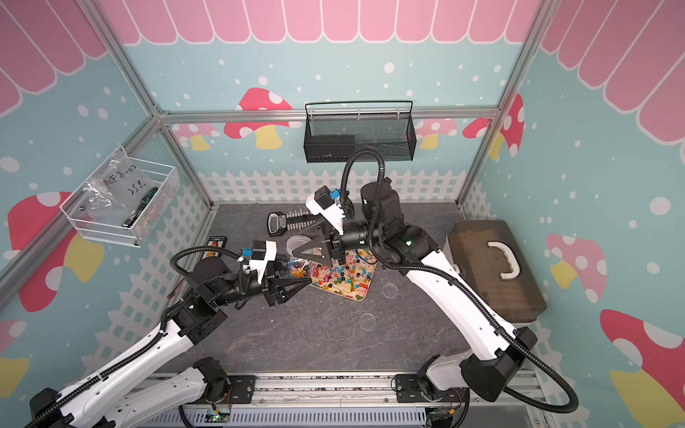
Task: Pour the candies out of the jar
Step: Unscrew the lid from the jar.
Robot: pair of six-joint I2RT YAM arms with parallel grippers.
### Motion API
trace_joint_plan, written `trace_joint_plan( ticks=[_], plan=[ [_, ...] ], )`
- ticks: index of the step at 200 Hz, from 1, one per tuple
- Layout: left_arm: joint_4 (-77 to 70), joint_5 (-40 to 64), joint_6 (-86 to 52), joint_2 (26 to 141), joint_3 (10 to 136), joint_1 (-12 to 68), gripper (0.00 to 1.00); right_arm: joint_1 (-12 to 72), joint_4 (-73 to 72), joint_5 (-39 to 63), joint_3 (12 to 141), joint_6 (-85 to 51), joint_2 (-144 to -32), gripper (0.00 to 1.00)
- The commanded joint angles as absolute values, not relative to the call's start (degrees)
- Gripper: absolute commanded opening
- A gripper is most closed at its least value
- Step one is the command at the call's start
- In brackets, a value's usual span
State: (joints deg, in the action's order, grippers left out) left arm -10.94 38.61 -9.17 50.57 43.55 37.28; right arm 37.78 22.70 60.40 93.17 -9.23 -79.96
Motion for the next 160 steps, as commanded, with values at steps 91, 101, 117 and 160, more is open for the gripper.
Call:
trace_joint_plan(
  ticks=[91, 101, 117, 160],
  plan=[
    [-12.87, 32.65, -12.17, 48.38, 42.66, 38.23, 0.57, 36.78, 21.37, 57.53, 92.86, -6.05, -76.64, 0.81],
    [-12.53, 31.12, -11.51, 47.81, 42.22, 38.24, 0.57, 36.74, 21.64, 54.0, 92.78, -9.3, -75.75, 0.82],
    [-11.25, 28.61, -10.15, 46.88, 41.67, 38.23, 0.57, 36.79, 22.33, 46.33, 92.68, -15.33, -75.05, 0.82],
    [-8.05, 24.62, -6.65, 46.59, 41.92, 38.23, 0.58, 37.01, 26.63, 38.48, 92.64, -24.01, -74.94, 0.79]
  ],
)
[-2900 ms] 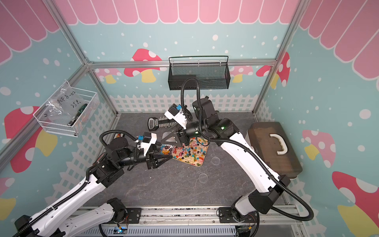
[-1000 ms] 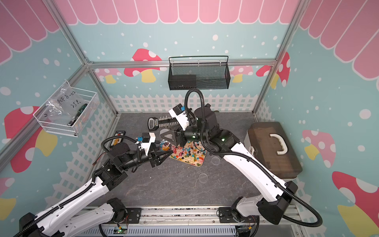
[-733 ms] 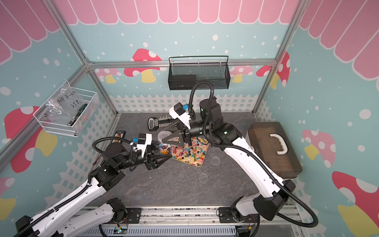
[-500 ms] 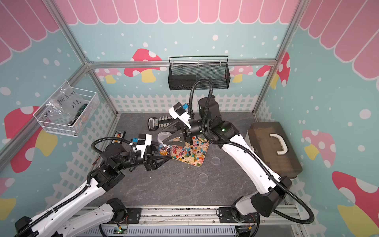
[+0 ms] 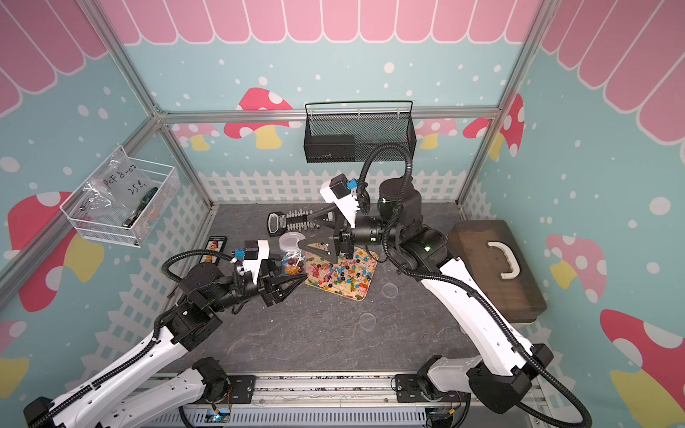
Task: Pour the candies out of the jar
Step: Unscrew the lid from the jar.
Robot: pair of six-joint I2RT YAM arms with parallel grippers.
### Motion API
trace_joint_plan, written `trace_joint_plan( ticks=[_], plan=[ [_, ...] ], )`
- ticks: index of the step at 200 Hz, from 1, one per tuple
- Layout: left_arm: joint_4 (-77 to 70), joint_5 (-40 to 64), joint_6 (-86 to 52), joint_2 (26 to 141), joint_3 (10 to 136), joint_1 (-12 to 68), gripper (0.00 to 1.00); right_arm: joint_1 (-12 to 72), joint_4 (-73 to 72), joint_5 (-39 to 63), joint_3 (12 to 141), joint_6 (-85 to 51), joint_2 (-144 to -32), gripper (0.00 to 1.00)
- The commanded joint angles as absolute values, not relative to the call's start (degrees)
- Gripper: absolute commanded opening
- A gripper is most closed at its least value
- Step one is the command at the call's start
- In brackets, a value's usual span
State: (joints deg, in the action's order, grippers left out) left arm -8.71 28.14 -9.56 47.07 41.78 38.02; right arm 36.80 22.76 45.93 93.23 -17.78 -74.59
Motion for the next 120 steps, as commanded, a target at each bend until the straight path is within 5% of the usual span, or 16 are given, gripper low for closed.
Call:
trace_joint_plan(
  ticks=[1, 120],
  plan=[
    [-8.02, 24.57, -6.62, 46.63, 41.88, 38.23, 0.58, 37.01, 26.72, 38.4, 92.55, -24.09, -74.96, 0.78],
    [-7.29, 23.99, -5.71, 47.0, 42.01, 38.23, 0.58, 40.1, 28.82, 36.21, 91.82, -24.81, -75.59, 0.76]
  ],
)
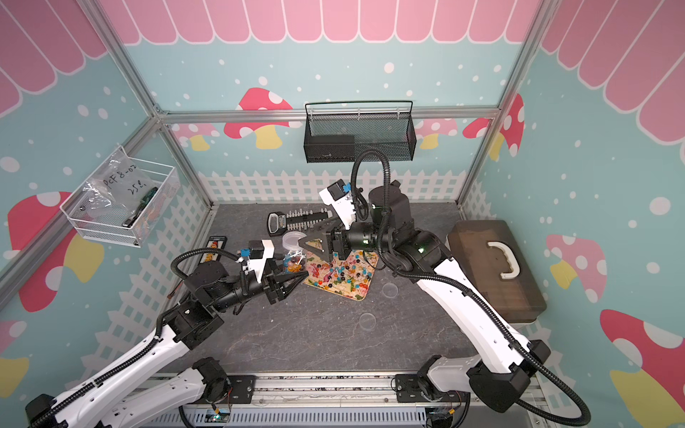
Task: Pour the candies out of the jar
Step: Unscrew the lid from the jar.
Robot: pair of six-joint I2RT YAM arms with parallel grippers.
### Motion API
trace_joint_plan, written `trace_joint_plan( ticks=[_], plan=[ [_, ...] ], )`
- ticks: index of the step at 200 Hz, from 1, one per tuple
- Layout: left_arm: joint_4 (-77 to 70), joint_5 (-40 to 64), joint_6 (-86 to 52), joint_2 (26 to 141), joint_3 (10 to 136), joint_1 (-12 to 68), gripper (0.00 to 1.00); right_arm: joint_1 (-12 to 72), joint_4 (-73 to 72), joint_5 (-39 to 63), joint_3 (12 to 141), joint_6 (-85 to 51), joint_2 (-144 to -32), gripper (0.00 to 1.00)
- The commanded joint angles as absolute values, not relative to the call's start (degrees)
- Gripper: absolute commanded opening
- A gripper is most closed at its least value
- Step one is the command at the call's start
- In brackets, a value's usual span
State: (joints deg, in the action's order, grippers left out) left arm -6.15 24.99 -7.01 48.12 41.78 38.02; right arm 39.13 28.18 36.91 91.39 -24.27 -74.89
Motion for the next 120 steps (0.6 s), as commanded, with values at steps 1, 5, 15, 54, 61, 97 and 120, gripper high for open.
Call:
trace_joint_plan(
  ticks=[1, 5, 15, 54, 61, 97, 120],
  plan=[
    [-7.29, 23.99, -5.71, 46.95, 42.01, 38.23, 0.58, 40.13, 28.82, 36.21, 91.92, -24.8, -75.68, 0.76],
    [-7.31, 23.97, -5.65, 46.94, 42.01, 38.23, 0.58, 40.28, 29.03, 36.21, 92.28, -24.74, -75.9, 0.76],
    [-7.22, 23.84, -5.76, 47.02, 42.01, 38.23, 0.58, 40.72, 29.8, 35.99, 93.13, -24.34, -76.52, 0.75],
    [-8.03, 23.82, -6.41, 47.46, 41.42, 38.28, 0.58, 41.66, 30.67, 36.04, 94.07, -23.45, -77.69, 0.75],
    [-8.24, 23.72, -6.64, 47.46, 41.31, 38.27, 0.58, 41.73, 30.75, 36.04, 94.14, -23.37, -77.71, 0.75],
    [-8.45, 23.81, -6.47, 47.82, 41.0, 38.33, 0.58, 42.0, 30.67, 35.72, 95.33, -23.3, -78.54, 0.75],
    [-9.7, 23.79, -6.7, 48.49, 40.61, 38.32, 0.58, 42.77, 30.67, 36.04, 96.54, -22.96, -79.73, 0.75]
  ],
)
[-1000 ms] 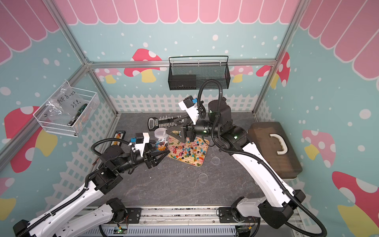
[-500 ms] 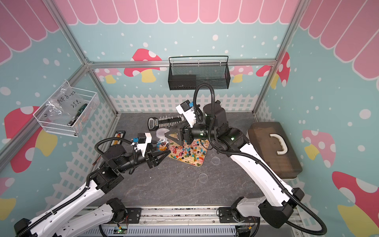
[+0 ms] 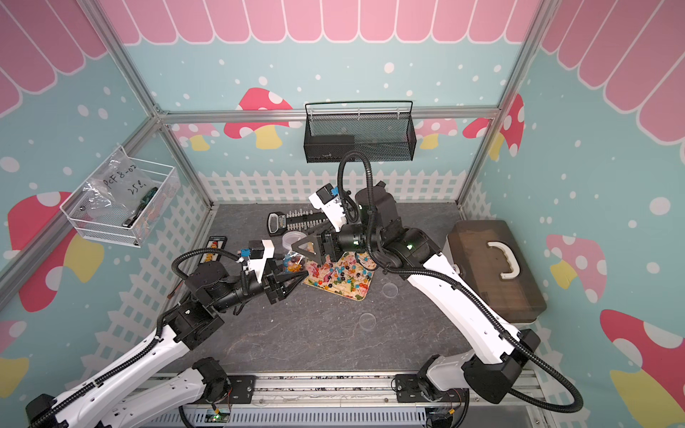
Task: Pour the candies out of the jar
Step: Unscrew the lid from the jar.
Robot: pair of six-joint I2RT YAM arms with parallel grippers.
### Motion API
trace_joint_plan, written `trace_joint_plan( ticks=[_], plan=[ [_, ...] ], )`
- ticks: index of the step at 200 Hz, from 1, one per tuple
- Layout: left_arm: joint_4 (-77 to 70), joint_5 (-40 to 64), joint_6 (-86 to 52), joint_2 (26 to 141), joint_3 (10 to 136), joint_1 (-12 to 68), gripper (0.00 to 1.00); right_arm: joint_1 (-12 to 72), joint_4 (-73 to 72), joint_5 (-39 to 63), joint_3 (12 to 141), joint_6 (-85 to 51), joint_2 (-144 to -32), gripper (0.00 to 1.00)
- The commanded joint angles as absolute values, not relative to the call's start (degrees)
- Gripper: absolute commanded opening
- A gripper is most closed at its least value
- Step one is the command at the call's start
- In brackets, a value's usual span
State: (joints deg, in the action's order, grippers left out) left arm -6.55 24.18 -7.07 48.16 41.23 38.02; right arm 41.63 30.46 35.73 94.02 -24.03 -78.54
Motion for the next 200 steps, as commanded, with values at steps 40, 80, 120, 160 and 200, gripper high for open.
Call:
trace_joint_plan(
  ticks=[40, 80, 120, 160, 200],
  plan=[
    [-11.12, 24.5, -7.0, 49.96, 40.78, 38.32, 0.58, 44.33, 32.21, 35.88, 98.86, -21.78, -82.32, 0.74],
    [-11.38, 24.43, -6.88, 49.84, 40.78, 38.32, 0.58, 44.6, 34.05, 34.63, 100.36, -20.27, -83.33, 0.6],
    [-10.41, 24.64, -6.68, 49.31, 41.3, 38.32, 0.58, 44.65, 34.79, 34.97, 101.4, -17.98, -83.85, 0.42],
    [-9.75, 27.37, -7.73, 48.01, 41.97, 38.32, 0.58, 43.19, 34.38, 47.55, 104.55, -6.67, -84.03, 0.4],
    [-9.45, 33.06, -9.94, 47.8, 43.9, 38.37, 0.58, 41.54, 31.68, 64.05, 104.4, 6.35, -82.85, 0.4]
  ],
)
